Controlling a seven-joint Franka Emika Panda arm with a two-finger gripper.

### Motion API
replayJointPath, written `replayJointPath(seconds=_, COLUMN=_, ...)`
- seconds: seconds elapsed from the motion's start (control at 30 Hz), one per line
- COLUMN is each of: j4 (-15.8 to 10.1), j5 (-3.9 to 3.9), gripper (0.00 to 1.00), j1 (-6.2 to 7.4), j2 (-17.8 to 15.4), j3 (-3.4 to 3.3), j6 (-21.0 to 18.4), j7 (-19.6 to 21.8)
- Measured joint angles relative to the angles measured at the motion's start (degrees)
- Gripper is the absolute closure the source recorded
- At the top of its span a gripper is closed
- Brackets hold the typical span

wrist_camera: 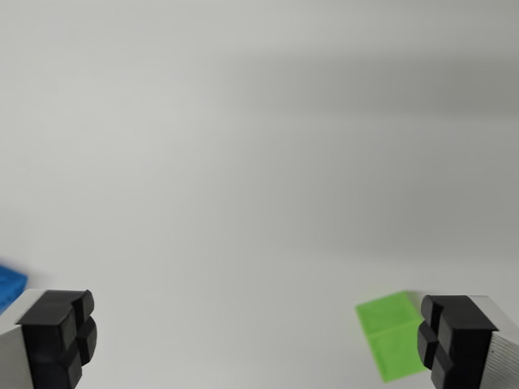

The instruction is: Stack cube

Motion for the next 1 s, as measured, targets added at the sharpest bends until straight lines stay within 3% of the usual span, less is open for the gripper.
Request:
replayJointPath(seconds=0.37, j4=-3.40, j5=0.00, gripper=0.00, j1=-0.47, j2=-0.96, j3=-0.38, j6=2.40, j7=-2.59)
replayJointPath(seconds=1.0, j4=-11.60, j5=0.00, gripper=0.00, j1=-1.93, j2=-2.78, j3=-1.47, j6=8.55, j7=-9.64)
